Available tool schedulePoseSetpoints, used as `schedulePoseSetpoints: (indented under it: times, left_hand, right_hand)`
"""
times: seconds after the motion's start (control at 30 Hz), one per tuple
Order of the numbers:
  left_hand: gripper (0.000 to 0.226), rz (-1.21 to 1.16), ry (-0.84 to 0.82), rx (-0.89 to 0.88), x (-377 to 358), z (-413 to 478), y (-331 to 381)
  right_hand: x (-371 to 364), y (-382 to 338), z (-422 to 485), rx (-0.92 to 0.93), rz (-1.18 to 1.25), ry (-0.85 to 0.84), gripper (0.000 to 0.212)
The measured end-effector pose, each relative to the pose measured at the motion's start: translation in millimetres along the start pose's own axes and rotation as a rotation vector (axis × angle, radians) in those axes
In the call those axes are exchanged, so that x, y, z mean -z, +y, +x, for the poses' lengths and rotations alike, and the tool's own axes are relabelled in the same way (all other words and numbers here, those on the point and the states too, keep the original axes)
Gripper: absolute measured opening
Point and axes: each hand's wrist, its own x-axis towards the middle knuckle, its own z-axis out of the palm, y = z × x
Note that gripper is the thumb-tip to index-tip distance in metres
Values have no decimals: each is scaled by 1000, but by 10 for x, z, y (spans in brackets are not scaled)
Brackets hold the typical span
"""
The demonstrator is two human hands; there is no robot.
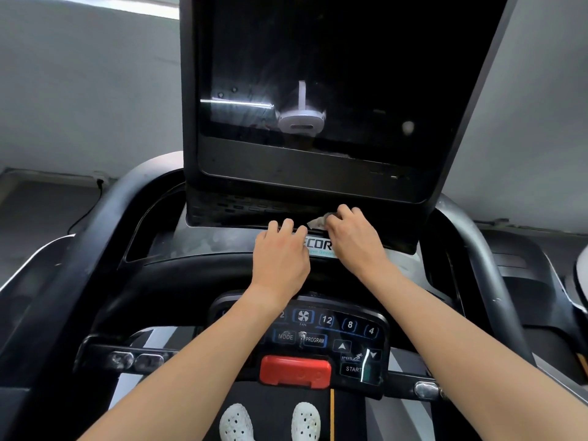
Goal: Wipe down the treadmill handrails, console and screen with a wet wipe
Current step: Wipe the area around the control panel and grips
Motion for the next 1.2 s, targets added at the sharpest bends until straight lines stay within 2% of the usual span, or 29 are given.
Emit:
schedulePoseSetpoints:
  times: [0.3,0.43,0.63,0.73,0.83,0.9,1.0,1.2]
  left_hand:
    - [15,-4,18,-4,-1,-12,-14]
    - [15,-10,15,-2,-10,-12,-8]
    - [16,6,4,1,-3,-13,-4]
    - [19,4,0,2,2,-12,-7]
    - [21,3,-1,4,-9,-20,-4]
    - [22,5,1,4,-12,-21,3]
    - [21,7,-2,7,-11,-16,8]
    - [20,12,-2,9,-16,-12,14]
  right_hand:
    - [99,79,-5,93,-32,-152,30]
    - [73,86,-14,72,-24,-127,31]
    - [79,40,22,31,55,-181,31]
    - [54,54,-6,-80,128,-201,22]
    - [21,189,-103,-355,276,-58,17]
    - [36,211,-146,-427,360,15,20]
    - [52,103,-120,-342,420,21,16]
    - [-17,-25,14,-113,195,-9,18]
